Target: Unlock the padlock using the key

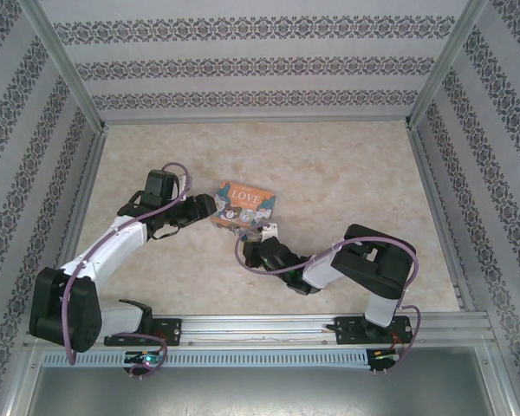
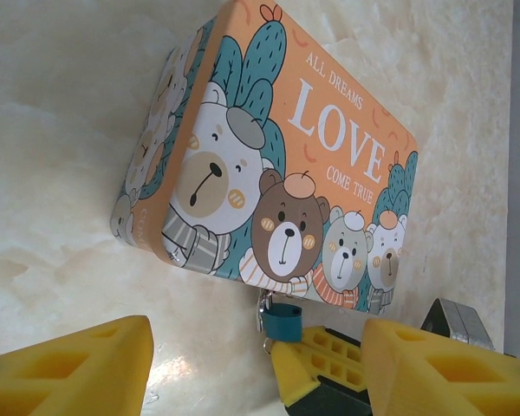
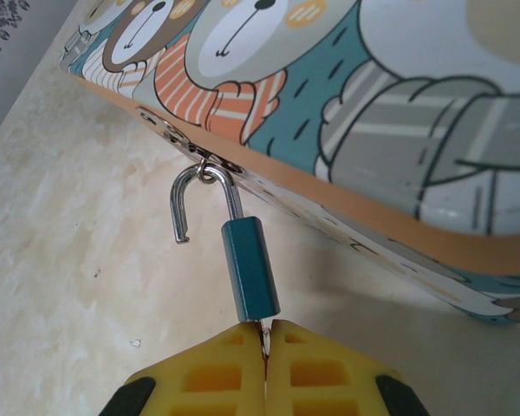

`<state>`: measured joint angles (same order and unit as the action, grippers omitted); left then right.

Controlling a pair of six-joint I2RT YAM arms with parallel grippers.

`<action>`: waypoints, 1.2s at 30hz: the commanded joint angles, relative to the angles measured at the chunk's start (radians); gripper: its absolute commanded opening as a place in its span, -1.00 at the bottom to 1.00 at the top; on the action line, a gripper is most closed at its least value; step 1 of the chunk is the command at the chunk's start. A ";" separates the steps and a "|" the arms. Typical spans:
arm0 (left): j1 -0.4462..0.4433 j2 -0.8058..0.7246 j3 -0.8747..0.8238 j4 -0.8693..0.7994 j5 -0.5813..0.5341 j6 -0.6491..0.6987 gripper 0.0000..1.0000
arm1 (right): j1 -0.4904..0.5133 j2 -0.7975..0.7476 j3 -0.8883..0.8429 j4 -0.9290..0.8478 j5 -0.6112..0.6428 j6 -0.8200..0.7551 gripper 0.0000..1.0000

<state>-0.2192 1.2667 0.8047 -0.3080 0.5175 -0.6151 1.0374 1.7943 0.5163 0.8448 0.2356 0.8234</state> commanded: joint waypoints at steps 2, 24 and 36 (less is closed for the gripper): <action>0.019 0.010 0.019 -0.001 0.019 0.039 0.29 | 0.016 0.014 -0.012 -0.032 0.015 0.055 -1.00; 0.023 -0.028 -0.025 0.124 0.015 -0.050 0.29 | 0.042 -0.089 -0.034 -0.127 0.088 0.097 -0.66; 0.024 -0.027 -0.026 0.118 -0.026 -0.051 0.30 | 0.035 -0.242 -0.045 -0.286 0.097 0.010 -0.42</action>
<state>-0.2119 1.2610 0.7883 -0.2192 0.5083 -0.6632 1.0695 1.6058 0.4835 0.6151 0.2996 0.8764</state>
